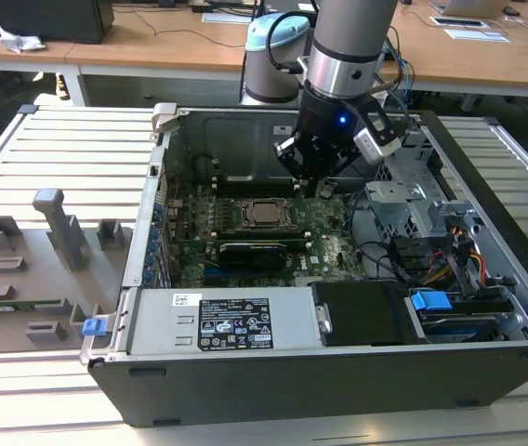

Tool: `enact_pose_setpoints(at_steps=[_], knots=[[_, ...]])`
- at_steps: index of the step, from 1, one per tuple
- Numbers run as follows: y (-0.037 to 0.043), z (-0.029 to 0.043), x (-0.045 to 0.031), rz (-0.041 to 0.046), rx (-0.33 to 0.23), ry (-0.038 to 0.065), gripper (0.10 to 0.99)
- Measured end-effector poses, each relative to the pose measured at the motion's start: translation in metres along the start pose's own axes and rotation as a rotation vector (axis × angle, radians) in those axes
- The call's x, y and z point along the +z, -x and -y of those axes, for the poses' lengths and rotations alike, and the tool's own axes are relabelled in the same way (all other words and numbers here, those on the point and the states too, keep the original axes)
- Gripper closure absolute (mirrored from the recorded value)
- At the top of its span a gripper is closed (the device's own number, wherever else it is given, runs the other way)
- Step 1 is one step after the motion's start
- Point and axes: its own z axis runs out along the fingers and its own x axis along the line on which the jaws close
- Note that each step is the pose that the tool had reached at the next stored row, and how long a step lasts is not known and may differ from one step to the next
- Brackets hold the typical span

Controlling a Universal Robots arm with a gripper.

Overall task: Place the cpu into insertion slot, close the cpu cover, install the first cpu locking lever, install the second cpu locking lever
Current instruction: 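Install the second cpu locking lever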

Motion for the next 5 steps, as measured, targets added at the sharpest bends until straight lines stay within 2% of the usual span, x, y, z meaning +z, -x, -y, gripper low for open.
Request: enact_pose_setpoints(at_steps=[5], knots=[[0.0, 0.0, -0.0002, 0.0, 0.0, 0.0, 0.98]])
